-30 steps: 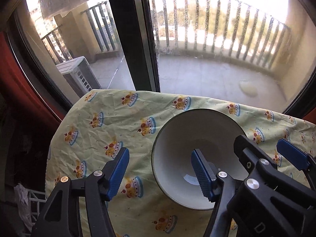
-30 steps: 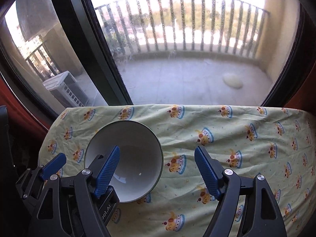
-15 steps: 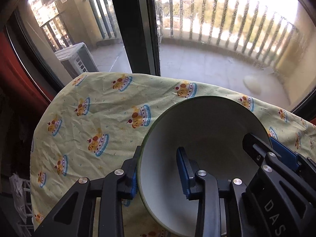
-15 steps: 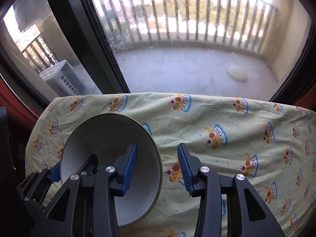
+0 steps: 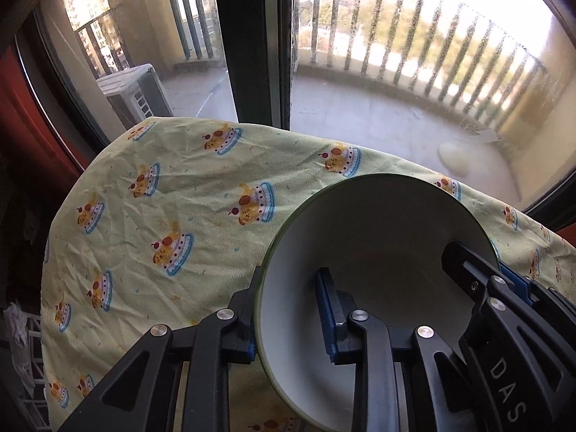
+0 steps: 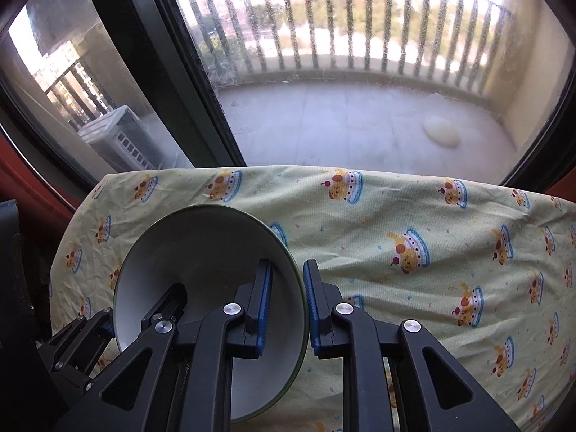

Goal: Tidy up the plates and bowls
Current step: 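Lift the bowl with both grippers and carry it toward the other bowls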

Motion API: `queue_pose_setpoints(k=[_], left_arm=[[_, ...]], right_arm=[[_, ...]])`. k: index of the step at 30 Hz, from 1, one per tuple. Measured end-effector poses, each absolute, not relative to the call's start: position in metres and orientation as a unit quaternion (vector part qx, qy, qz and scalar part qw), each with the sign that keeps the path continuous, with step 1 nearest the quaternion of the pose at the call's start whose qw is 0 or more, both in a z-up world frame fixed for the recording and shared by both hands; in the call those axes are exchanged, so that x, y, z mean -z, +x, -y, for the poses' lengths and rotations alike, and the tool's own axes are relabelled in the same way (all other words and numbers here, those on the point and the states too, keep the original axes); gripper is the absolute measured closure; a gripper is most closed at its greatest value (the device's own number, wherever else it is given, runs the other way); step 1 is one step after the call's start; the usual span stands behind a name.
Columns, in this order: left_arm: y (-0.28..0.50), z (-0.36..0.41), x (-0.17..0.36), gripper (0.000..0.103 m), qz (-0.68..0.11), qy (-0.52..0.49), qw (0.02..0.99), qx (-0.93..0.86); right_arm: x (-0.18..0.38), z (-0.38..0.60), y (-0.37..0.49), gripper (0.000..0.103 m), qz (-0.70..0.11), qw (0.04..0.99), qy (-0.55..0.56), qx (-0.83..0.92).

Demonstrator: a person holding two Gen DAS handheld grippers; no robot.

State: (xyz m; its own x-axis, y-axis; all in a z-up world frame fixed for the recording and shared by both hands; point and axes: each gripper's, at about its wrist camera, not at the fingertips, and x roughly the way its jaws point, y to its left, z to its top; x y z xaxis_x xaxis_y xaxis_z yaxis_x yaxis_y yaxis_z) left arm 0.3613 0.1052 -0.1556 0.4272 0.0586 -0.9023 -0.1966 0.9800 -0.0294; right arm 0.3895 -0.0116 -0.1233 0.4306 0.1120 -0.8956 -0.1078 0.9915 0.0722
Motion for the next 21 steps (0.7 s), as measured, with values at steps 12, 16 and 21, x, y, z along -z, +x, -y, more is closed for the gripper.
queue_pose_setpoints(k=[12, 16, 21], left_arm=[[0.345, -0.106, 0.141, 0.077, -0.522, -0.072, 0.846, -0.077], [0.338, -0.106, 0.131, 0.077, -0.515, -0.072, 0.851, -0.076], [0.327, -0.105, 0.114, 0.077, -0.504, -0.071, 0.858, -0.070]], right_arm=[[0.107, 0.011, 0.374, 0.082, -0.524, 0.849, -0.005, -0.068], [0.098, 0.010, 0.367, 0.082, -0.519, 0.852, -0.004, -0.069], [0.081, 0.010, 0.356, 0.082, -0.509, 0.858, -0.003, -0.067]])
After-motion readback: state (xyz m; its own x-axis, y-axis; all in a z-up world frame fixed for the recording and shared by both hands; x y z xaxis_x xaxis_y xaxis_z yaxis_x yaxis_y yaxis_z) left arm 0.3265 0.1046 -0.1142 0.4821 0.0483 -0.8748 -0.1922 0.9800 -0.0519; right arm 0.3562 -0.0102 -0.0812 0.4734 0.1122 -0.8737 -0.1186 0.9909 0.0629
